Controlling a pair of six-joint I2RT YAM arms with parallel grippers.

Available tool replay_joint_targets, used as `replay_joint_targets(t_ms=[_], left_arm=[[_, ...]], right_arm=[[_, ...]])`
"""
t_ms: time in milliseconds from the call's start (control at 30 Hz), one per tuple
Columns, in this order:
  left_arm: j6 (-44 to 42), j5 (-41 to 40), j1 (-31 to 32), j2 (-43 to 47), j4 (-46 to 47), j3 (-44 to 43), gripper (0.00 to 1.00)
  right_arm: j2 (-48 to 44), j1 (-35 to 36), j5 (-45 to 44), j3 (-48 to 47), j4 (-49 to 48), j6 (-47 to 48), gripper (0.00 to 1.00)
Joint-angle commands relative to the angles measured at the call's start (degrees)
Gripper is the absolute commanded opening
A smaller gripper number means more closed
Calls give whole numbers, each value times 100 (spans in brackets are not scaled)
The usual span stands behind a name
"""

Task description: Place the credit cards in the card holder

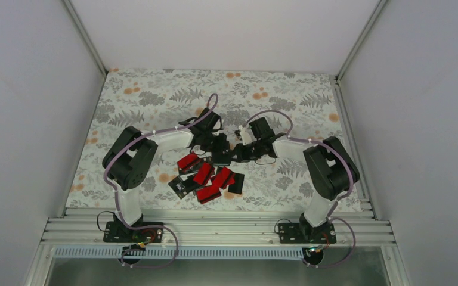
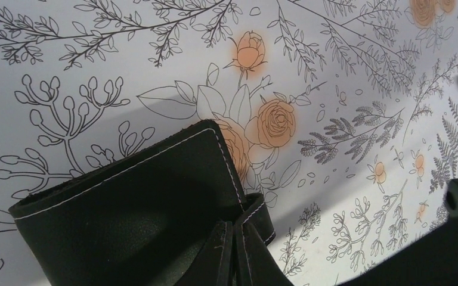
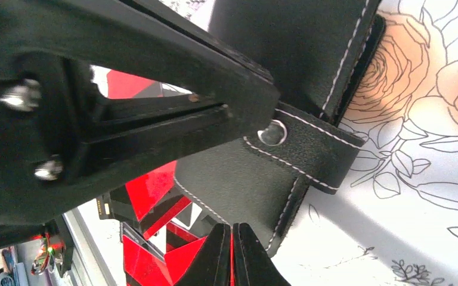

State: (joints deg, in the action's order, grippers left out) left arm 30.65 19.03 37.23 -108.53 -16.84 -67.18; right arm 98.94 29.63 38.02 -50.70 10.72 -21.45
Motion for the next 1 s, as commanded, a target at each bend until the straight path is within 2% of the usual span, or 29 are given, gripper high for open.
replay_joint_targets(t_ms=[0, 333, 967], left_arm=[[-65, -67, -29, 75, -40, 67, 2], [-115, -31, -58, 78, -36, 108, 2], [-267, -253, -93, 78, -179, 130, 2]], right_arm=[[241, 46, 141, -85, -290, -26, 4], [541, 39, -333, -83, -194, -3, 4], [610, 43, -435, -98, -79, -22, 4]])
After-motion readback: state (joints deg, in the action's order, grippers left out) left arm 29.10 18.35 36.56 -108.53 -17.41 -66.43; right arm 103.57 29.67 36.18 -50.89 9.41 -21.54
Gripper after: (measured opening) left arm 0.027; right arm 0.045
